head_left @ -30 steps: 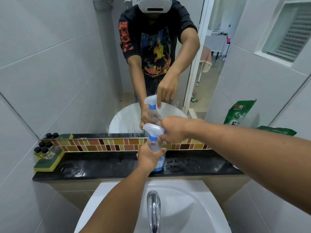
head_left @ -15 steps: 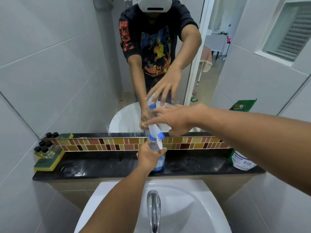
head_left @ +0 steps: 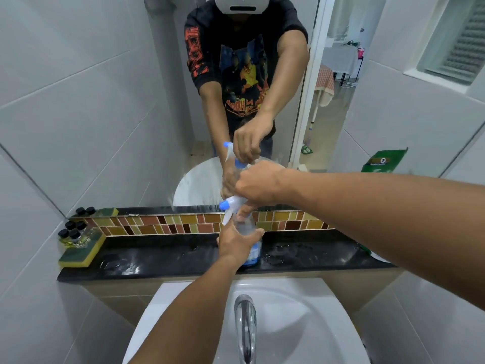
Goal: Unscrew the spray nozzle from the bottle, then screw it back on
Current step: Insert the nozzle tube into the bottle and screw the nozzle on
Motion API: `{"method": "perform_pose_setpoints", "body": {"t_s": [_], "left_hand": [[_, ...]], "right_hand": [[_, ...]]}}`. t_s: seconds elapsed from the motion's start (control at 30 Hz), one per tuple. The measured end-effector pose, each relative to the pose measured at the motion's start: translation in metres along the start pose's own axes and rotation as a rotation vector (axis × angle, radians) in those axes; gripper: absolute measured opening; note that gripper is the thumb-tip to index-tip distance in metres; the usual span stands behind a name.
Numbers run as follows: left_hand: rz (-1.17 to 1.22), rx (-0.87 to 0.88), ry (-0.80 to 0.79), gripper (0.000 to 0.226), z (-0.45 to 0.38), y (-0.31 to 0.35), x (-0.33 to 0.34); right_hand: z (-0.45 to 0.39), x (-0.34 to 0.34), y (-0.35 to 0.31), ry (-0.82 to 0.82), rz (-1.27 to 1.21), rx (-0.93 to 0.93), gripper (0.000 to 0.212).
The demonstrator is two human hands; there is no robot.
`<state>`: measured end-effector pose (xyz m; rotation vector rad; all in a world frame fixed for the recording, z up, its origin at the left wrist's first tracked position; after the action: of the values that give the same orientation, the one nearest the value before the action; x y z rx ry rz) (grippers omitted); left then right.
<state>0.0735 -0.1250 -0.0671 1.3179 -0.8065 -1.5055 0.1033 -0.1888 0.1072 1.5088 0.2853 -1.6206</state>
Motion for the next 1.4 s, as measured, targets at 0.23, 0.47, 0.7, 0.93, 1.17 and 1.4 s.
{"method": "perform_pose_setpoints", "body": {"t_s": [0.23,0.47,0.7,0.93,1.17,1.4], "left_hand": [[0.005,-0.018,0.019,0.039,-0.004,-0.001,0.001],[0.007,0.029,-0.003,0.049,-0.005,-0.001,0.002],[0.016,0.020,-0.022,0.040,-0.007,-0.005,0.003],[-0.041,0.017,-0.016,0.048,-0.008,-0.006,0.003],[-0.005,0.012,-0.014,0.047,-0.008,-0.010,0.003],[0.048,0.003,0.007,0.041,-0.010,-0.012,0.004]], "right_hand": [[-0.004,0.004,0.002,0.041,-0.288,0.275,0.058],[0.002,0.017,-0.007,0.060,-0.532,0.631,0.042],[0.024,-0.012,0.023,0.021,-0.287,0.037,0.063],[0.012,-0.014,0.010,0.124,0.094,-0.256,0.067],[0.004,-0.007,0.013,0.130,-0.025,-0.250,0.065],[0.003,0.020,0.019,0.229,-0.308,-0.020,0.063]]}}
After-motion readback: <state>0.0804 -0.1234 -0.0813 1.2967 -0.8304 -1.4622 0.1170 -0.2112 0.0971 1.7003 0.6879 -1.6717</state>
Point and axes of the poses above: each hand's wrist, its own z-axis away from the middle knuckle, its own x-axis out of the palm, y = z × x, the point moved 6 cm from there along -z, towards the middle knuckle, and after that the axes turned 7 degrees about -z, right-handed, at the moved point
